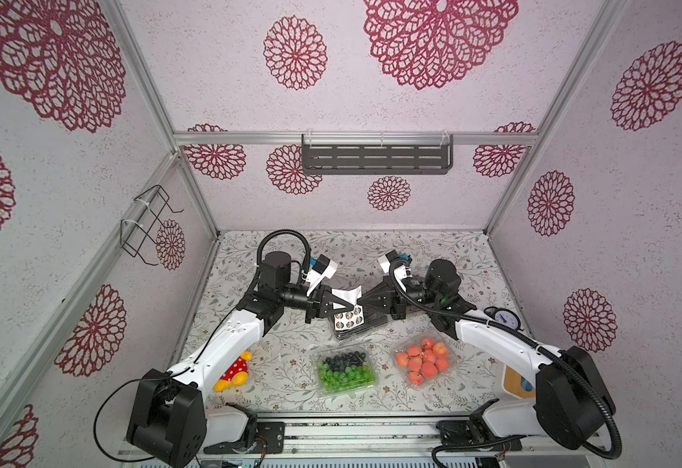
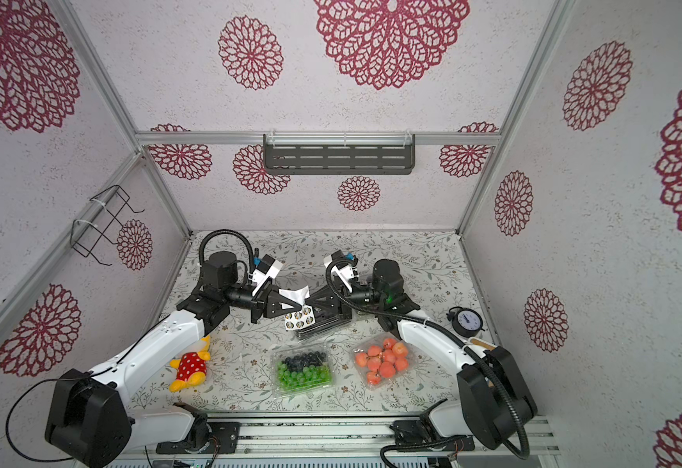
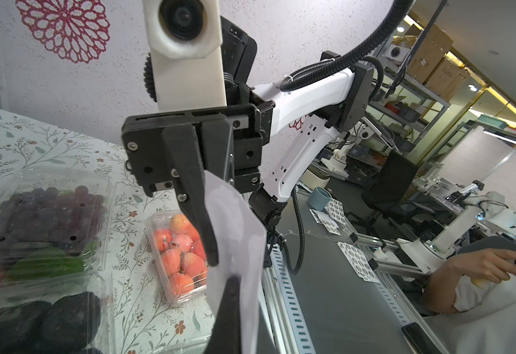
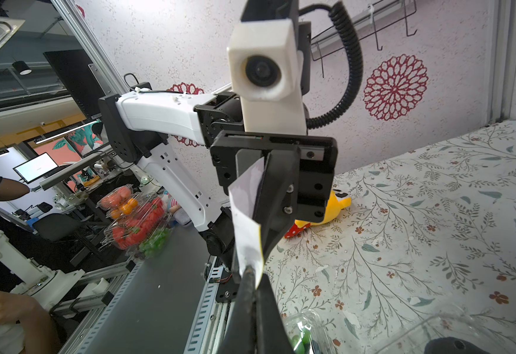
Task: Label fruit boxes
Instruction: Adjust the label sticker.
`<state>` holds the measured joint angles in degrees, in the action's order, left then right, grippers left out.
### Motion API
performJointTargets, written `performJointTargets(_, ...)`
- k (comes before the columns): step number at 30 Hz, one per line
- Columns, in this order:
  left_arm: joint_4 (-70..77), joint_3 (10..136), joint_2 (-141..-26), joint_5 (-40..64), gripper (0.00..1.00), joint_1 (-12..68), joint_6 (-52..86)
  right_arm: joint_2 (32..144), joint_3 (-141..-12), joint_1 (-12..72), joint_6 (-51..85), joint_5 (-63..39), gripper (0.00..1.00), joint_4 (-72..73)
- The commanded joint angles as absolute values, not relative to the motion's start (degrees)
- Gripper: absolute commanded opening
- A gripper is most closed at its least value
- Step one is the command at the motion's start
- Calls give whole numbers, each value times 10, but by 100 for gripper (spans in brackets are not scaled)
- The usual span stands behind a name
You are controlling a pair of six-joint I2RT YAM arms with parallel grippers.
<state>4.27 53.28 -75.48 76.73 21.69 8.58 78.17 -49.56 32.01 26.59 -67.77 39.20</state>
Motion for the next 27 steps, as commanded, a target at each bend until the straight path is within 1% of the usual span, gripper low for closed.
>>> performJointTargets(1, 82, 537, -747, 749, 0, 211, 104, 756, -487, 327, 269, -712, 0, 419)
performJointTargets(3, 102, 532, -748, 749, 0, 212, 114, 761, -477, 328, 313, -721, 0, 480)
performJointTargets(4, 113, 531, -749, 755, 0, 212, 120, 766, -478, 329, 318, -721, 0, 484)
performJointTargets(7, 145, 528, -751, 774, 0, 219, 136, 782, -489, 330, 314, -719, 0, 472)
performJointTargets(9, 142, 528, -750, 770, 0, 221, 135, 785, -492, 330, 318, -720, 0, 476)
performJointTargets(12, 126, 526, -745, 769, 0, 222, 122, 774, -495, 329, 293, -713, 0, 445)
performJointTargets(13, 113, 527, -745, 773, 0, 222, 111, 769, -498, 328, 278, -707, 0, 424)
performJointTargets(14, 98, 529, -744, 782, 5, 222, 98, 765, -503, 327, 264, -701, 0, 403)
performJointTargets(15, 73, 532, -745, 794, 5, 225, 79, 764, -506, 326, 257, -692, 0, 390)
performJointTargets(18, -62, 551, -740, 805, 4, 225, -30, 761, -518, 315, 249, -681, 0, 367)
performJointTargets(23, -230, 587, -742, 833, 3, 225, -167, 765, -530, 312, 243, -676, 0, 351)
performJointTargets(27, -249, 599, -745, 830, 0, 226, -177, 766, -520, 316, 254, -682, 0, 366)
